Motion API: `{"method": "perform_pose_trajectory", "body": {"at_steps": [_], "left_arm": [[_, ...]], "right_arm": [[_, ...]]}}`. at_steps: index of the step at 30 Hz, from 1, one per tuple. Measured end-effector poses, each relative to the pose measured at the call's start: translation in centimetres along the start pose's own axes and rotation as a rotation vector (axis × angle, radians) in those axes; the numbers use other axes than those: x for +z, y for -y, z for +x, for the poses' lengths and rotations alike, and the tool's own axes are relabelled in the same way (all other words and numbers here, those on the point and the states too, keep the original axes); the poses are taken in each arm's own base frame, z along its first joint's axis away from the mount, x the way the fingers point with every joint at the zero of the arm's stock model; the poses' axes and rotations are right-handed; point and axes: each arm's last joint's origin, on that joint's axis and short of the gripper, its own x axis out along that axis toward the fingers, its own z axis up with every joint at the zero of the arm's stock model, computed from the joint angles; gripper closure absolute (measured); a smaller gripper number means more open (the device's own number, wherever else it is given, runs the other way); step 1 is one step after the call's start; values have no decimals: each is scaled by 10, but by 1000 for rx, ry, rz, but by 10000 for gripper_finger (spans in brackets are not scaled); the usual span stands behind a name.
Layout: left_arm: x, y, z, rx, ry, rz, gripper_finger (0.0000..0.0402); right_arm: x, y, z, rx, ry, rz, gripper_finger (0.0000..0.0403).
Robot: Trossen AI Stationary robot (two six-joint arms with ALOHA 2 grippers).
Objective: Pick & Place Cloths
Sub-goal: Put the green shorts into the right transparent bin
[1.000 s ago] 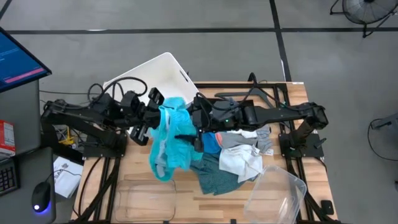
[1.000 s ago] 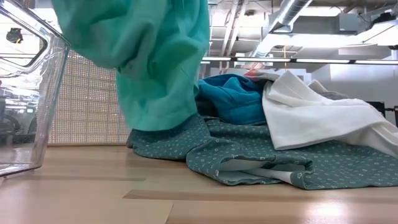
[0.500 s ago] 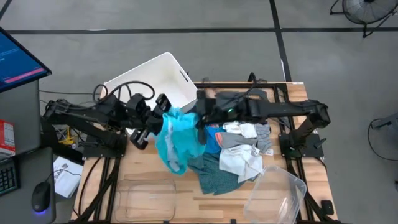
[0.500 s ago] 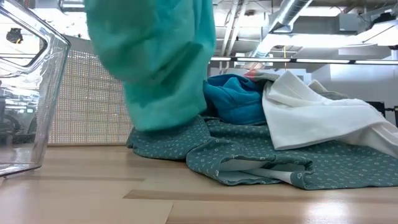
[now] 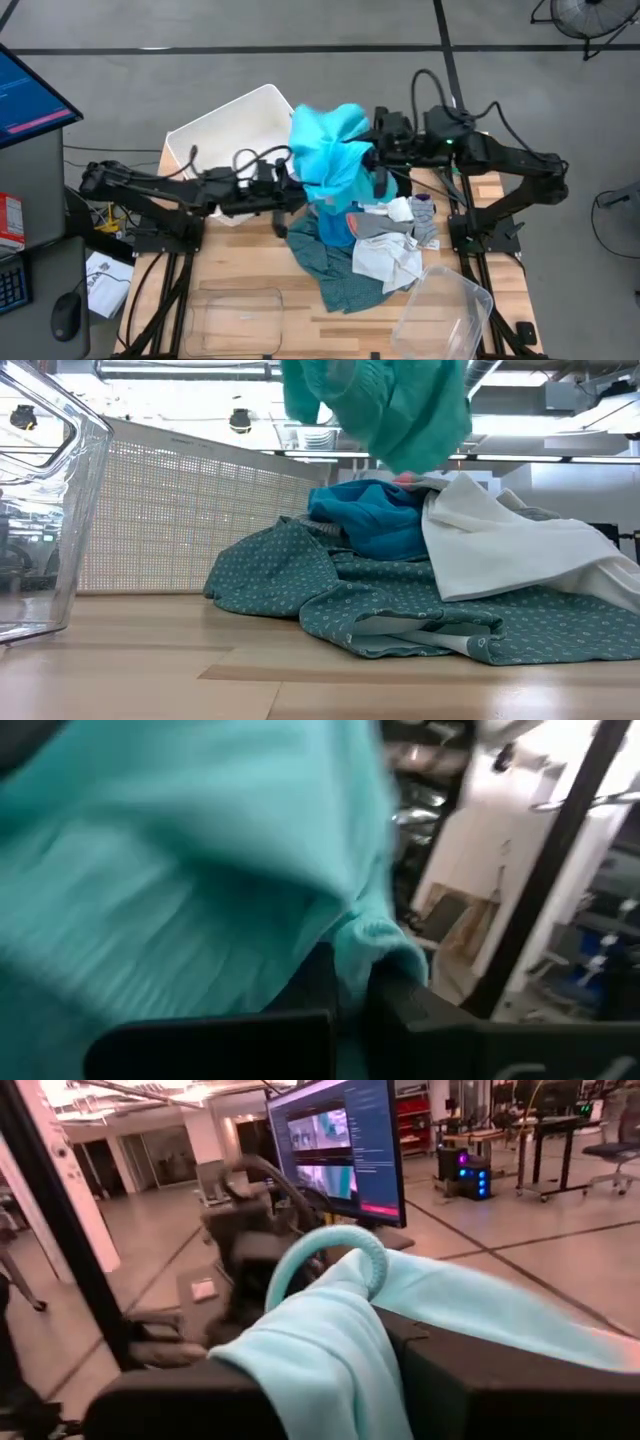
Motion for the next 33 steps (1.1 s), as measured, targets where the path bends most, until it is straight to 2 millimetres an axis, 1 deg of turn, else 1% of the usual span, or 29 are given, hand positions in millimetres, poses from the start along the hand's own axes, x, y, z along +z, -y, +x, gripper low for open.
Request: {"method": "perform_pose_trajectory", "body": {"at_steps": [3, 6, 10, 13, 19, 22, 28, 31, 33], "left_arm": [[-12, -10, 16, 34, 4, 9, 398], [-21, -17, 29, 21, 32, 5, 398], [-27, -22, 41, -43, 77, 5, 398], [-31, -22, 44, -102, 72, 7, 398], [-32, -17, 43, -250, 35, 12, 398], [-28, -15, 41, -324, 40, 14, 398], [-21, -13, 37, -359, 55, 7, 398], [-18, -11, 34, -371, 60, 7, 398], [-16, -11, 32, -379, 60, 8, 398]], "right_arm": [[1, -17, -12, 63, -14, 19, 402], [-3, -35, -22, 125, -66, 57, 402], [-11, -57, -35, 195, -156, 132, 402], [-21, -71, -47, 201, -268, 237, 403], [-41, -94, -77, 92, -477, 446, 403], [-50, -104, -93, 45, -566, 530, 403], [-67, -120, -116, -77, -696, 661, 403], [-69, -132, -127, -69, -724, 754, 403], [-62, -137, -135, -41, -720, 804, 403]]}}
